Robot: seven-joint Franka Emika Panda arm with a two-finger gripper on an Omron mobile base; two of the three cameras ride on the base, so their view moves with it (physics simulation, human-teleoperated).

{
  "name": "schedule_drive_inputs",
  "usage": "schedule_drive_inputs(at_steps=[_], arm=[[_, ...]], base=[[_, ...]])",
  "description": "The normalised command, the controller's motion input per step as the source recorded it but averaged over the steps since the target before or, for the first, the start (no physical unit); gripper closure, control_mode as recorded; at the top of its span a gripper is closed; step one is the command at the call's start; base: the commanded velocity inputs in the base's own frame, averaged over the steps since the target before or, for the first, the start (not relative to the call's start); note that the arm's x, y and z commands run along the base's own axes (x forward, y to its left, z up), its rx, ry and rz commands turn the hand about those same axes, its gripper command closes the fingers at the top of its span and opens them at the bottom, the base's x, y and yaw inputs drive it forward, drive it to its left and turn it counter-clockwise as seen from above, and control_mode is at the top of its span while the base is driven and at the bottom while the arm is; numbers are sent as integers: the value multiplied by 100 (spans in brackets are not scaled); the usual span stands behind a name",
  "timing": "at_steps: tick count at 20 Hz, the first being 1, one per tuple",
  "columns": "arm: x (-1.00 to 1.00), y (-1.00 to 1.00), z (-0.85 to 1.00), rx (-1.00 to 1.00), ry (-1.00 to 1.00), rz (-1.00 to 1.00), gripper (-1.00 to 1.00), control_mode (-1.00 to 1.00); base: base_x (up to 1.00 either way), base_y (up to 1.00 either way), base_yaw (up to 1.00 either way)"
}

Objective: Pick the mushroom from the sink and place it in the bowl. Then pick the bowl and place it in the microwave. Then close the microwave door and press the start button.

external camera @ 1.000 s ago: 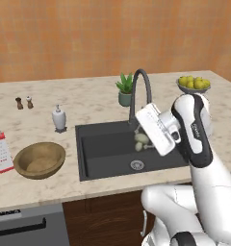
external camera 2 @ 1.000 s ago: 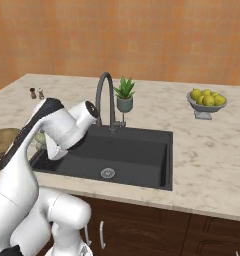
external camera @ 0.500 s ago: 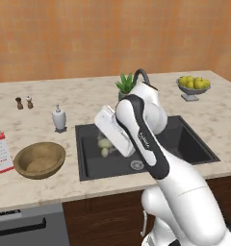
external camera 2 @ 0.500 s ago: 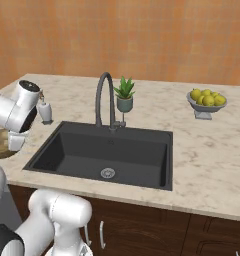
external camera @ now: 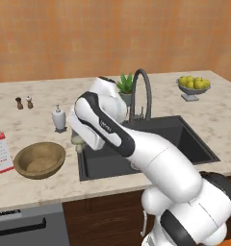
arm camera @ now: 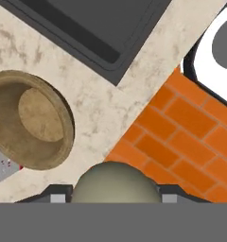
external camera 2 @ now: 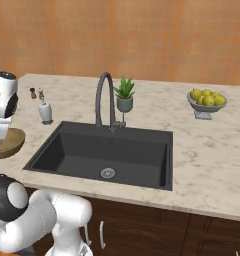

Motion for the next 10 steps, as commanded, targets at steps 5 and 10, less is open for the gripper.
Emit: schedule_drive_inputs(at_steps=[5,10], arm=[[56,69,-22,-21,0,-3,100,-100],[64,27,-26,-11,2,-4,100,-100]], base=[[0,0,0],[0,0,0]])
